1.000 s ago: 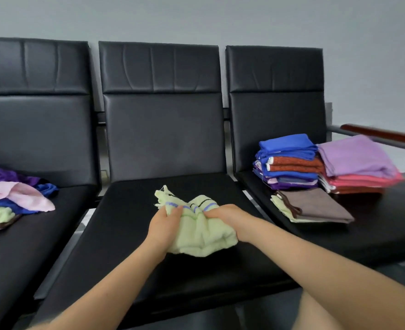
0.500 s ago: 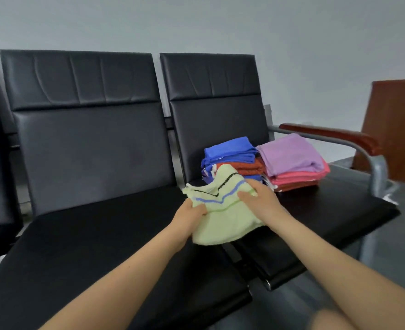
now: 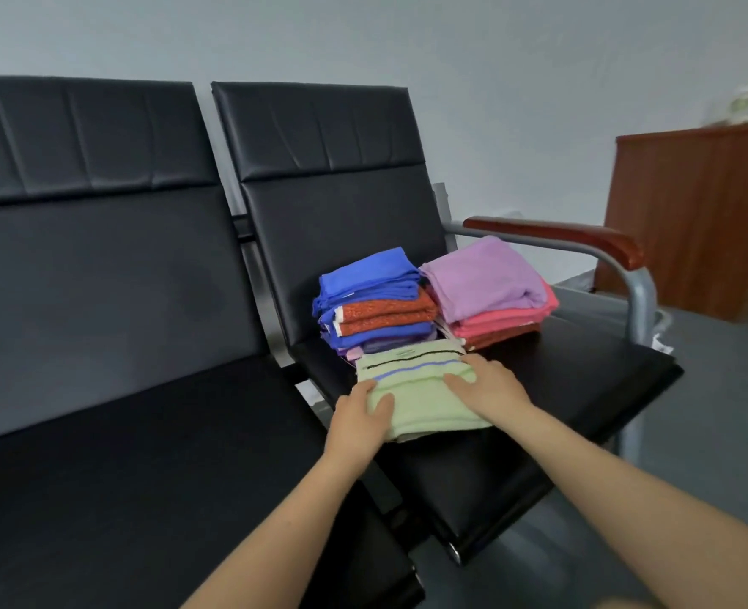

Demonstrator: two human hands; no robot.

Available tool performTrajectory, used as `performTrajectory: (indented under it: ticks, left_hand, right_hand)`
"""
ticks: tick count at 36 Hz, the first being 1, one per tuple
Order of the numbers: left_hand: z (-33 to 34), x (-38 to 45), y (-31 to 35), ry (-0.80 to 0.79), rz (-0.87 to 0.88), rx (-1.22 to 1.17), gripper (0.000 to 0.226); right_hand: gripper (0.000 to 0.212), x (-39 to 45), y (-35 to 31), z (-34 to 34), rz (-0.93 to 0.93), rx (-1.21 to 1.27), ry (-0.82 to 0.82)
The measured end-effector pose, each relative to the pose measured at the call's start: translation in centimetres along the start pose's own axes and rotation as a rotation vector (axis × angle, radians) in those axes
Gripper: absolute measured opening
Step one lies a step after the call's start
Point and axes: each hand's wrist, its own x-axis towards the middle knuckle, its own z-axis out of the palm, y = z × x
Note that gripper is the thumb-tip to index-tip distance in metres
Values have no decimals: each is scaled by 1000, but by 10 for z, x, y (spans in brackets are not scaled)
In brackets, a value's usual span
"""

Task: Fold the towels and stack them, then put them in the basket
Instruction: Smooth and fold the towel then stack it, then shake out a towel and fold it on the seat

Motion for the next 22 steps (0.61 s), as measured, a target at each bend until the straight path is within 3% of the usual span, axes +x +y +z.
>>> performTrajectory:
  ticks: [5, 8, 14, 17, 22]
  left_hand:
    - [-26, -2, -5, 3, -50, -50, 26]
    - [-53, -10, -6, -25, -128, -98, 12]
    - [-130, -55, -31, 4, -151, -66, 19]
    - [-173, -85, -52, 79, -164, -74, 17]
    - [-238, -127, -95, 288, -246, -177, 15]
  right_hand:
    - [45, -18, -17, -9, -63, -113, 225]
    - [37, -33, -39, -14, -151, 121, 253]
    - [14, -87, -113, 10, -240, 541, -125]
    - [14, -117, -157, 30, -289, 564, -309]
    - [14, -157, -216, 58, -361, 587, -482]
